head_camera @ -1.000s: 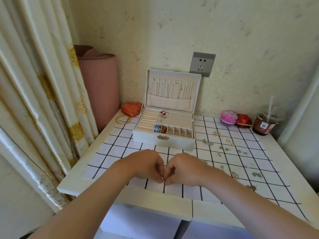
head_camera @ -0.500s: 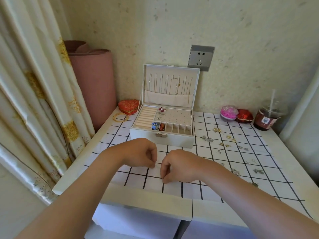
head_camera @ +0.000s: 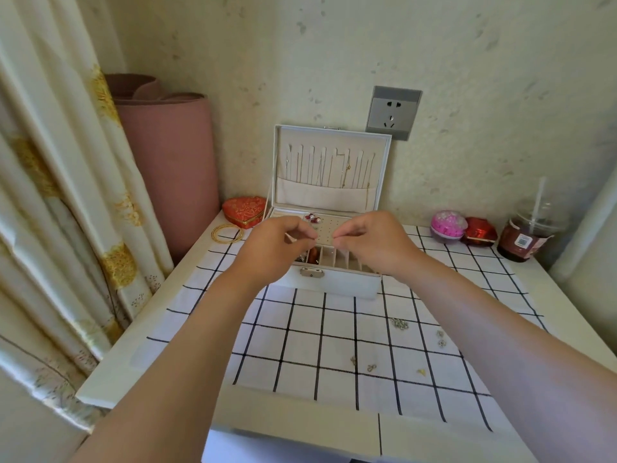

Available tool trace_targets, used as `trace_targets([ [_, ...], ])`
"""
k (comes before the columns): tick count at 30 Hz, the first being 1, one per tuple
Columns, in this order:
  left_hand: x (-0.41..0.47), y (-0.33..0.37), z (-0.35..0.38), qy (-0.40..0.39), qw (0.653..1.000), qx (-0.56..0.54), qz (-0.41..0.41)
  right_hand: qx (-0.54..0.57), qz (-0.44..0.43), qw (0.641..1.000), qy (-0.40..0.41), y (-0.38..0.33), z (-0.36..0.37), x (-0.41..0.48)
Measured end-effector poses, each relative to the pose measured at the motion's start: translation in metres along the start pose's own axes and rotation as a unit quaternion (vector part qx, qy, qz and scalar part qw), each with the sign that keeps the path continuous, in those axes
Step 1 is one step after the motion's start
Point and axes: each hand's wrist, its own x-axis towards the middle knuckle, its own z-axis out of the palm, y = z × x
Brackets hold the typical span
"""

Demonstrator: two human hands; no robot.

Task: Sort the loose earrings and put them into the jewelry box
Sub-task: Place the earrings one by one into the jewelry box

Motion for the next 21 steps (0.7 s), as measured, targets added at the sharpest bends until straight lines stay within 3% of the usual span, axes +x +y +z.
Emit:
trace_targets([
  [8, 0.025, -0.004, 0.018, 0.020, 1.000, -0.010, 0.012, -0.033, -0.036, 0.998, -0.048, 0.020, 0.014, 0.013],
  [14, 0.032, -0.004, 0.023, 0.008, 1.000, 0.020, 0.022, -0.029, -0.014, 0.999, -0.031, 0.028, 0.008, 0.018],
  [21, 0.026, -0.012, 0.028, -0.063, 0.981, 0.175, 0.060, -0.139, -0.038, 0.988, -0.049, 0.024, 0.011, 0.009],
])
